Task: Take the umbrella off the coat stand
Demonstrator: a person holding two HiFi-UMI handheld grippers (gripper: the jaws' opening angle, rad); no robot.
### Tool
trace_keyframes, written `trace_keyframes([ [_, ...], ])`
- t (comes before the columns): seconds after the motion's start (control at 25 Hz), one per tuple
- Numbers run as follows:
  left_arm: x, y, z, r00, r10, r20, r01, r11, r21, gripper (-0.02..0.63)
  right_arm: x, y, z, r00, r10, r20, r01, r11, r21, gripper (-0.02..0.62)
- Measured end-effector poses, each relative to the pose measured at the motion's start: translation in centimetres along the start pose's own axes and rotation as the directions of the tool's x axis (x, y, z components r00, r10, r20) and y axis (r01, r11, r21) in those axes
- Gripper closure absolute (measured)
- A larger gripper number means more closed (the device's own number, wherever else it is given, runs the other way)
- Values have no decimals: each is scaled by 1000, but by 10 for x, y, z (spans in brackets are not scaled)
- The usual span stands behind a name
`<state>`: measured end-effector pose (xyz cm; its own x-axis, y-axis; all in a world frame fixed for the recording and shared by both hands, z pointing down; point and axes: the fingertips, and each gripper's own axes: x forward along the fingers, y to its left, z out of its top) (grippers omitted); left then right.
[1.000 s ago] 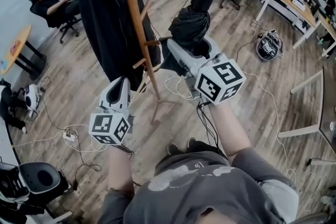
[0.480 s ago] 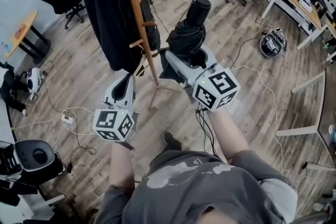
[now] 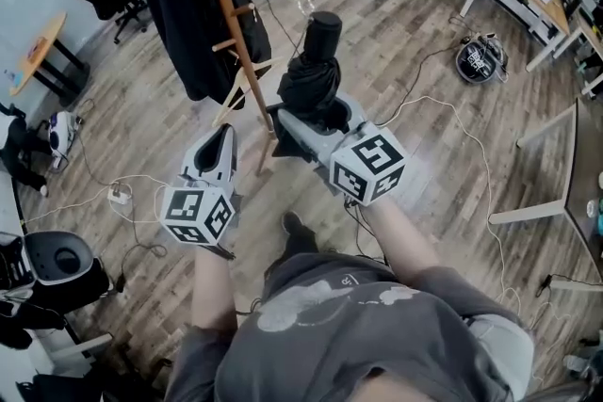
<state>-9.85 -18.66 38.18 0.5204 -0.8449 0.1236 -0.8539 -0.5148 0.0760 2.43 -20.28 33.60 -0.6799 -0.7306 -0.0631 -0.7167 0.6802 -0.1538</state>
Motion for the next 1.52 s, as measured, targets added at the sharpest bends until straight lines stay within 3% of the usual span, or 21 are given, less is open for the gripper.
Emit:
trace_keyframes([
  [0.24,-39,-40,-1,1000,22,7,-22,1000,3,600,-46,29,-6,999,30,-14,-30,999,11,321],
  [0.6,-82,-84,-18,998,68,-16,-68,998,-14,600,-101,37,-27,999,29,-32,-28,999,35,321],
  [0.92,-85,-91,-27,999,43,-27,-44,999,-7,600,-115,42,-37,999,-11,-37,8,996,-90,321],
  [1.24,-118,-83,-50,998,10,-70,-12,1000,-22,600,-125,66,-60,996,-48,-79,47,999,-19,321],
  [1.52,-160,-67,-65,997,3,-80,-7,999,-46,600,-133,103,-74,989,-98,-115,88,992,-90,322],
])
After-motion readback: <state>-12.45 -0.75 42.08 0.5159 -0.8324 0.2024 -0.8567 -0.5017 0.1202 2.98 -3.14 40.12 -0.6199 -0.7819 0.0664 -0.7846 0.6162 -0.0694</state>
